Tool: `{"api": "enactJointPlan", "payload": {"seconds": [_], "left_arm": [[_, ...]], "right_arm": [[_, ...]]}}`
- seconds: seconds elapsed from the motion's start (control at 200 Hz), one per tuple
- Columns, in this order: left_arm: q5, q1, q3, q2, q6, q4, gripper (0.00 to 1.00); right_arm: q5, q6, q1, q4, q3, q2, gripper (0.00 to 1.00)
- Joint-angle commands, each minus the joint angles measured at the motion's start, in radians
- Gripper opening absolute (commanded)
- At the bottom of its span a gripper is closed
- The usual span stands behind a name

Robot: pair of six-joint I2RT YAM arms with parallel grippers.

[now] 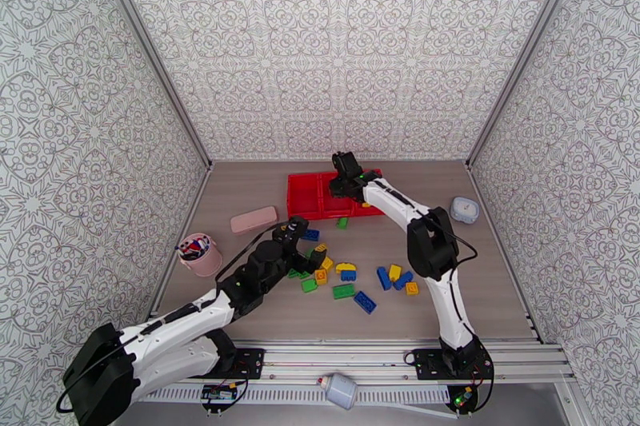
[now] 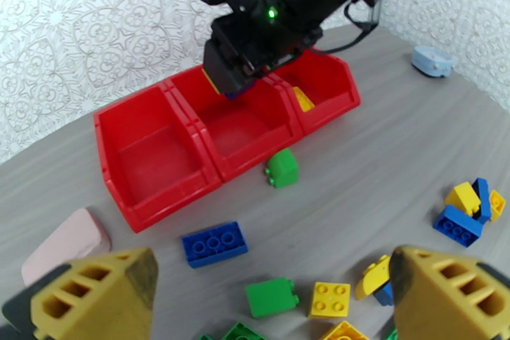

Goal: Sort the legos into containers by color

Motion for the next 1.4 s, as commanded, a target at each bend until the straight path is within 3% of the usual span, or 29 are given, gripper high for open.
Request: {"api": "enactJointPlan", "payload": {"seconds": [0.0, 0.14, 0.275, 0.425, 0.56, 0.625, 0.7, 0.99, 1.395], "left_arm": [[-0.101, 0.007, -0.021, -0.022, -0.050, -0.042, 1.00], [-0.135, 0.021, -0.007, -0.030, -0.140, -0.086, 1.00], [-0.160, 0.042, 0.089, 0.009, -0.298, -0.278, 1.00], [-0.216, 0.035, 0.122, 0.039, -0.435, -0.364, 1.00], [-0.277, 0.056, 0.196, 0.060, -0.724, -0.590, 1.00], [-0.227, 0.097, 0.227, 0.081, -0.851, -0.685, 1.00], [-0.147, 0.131, 0.228, 0.105, -0.857, -0.689, 1.00], [-0.065, 0.173, 0.283, 0.241, -0.959, -0.751, 0.97], [-0.025, 0.181, 0.524, 0.586, -0.890, -0.959, 0.76]], "right_arm": [[0.027, -0.025, 0.006, -0.056, 0.099, 0.028, 0.47], [0.026, -0.019, 0.007, -0.040, 0.066, -0.018, 0.65], [-0.012, -0.022, 0.008, 0.016, -0.049, -0.121, 0.74], [-0.039, -0.046, 0.019, 0.092, -0.247, -0.276, 0.83], [-0.054, -0.066, 0.035, 0.216, -0.500, -0.455, 0.88], [-0.053, -0.081, 0.048, 0.295, -0.619, -0.539, 0.90], [-0.062, -0.093, 0.056, 0.335, -0.715, -0.608, 0.91], [-0.038, -0.039, 0.095, 0.399, -0.898, -0.717, 0.94], [-0.024, -0.016, 0.097, 0.400, -0.958, -0.717, 0.94]]}}
